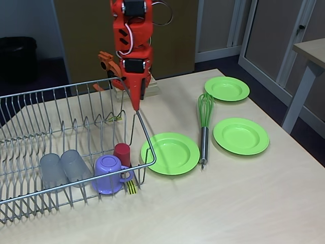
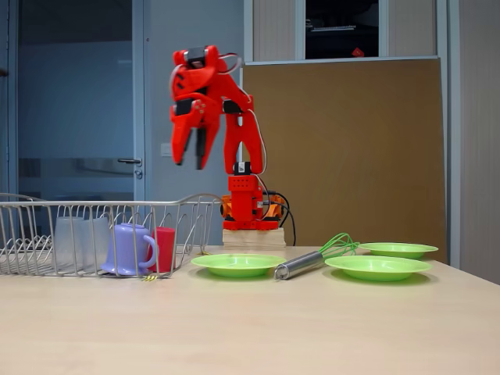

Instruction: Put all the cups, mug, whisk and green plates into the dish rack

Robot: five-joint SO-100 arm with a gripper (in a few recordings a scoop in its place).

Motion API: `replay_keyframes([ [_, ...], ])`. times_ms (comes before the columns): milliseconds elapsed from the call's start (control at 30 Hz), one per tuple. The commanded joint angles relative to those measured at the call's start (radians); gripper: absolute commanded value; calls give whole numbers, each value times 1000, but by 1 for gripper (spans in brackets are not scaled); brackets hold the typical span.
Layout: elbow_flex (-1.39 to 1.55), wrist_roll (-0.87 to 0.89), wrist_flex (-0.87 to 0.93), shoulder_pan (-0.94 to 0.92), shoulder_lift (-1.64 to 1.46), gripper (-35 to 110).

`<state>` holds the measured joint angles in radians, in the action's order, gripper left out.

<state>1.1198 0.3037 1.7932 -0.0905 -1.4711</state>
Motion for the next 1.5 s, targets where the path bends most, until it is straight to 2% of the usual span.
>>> replay_keyframes([
  [0,49,193,-78,149,-92,22],
  [100,92,173,-215,265,-78,22],
  [267,270,-186,-454,376,-69,20],
  [367,311,-382,-420,402,-49,24],
  [533,354,-581,-367,407,-46,31],
  [633,394,-617,-399,434,-48,30],
  [900,522,-629,-554,526,2,41],
  [1300,577,-612,-732,546,132,34],
  [1467,534,-611,-755,532,216,34],
])
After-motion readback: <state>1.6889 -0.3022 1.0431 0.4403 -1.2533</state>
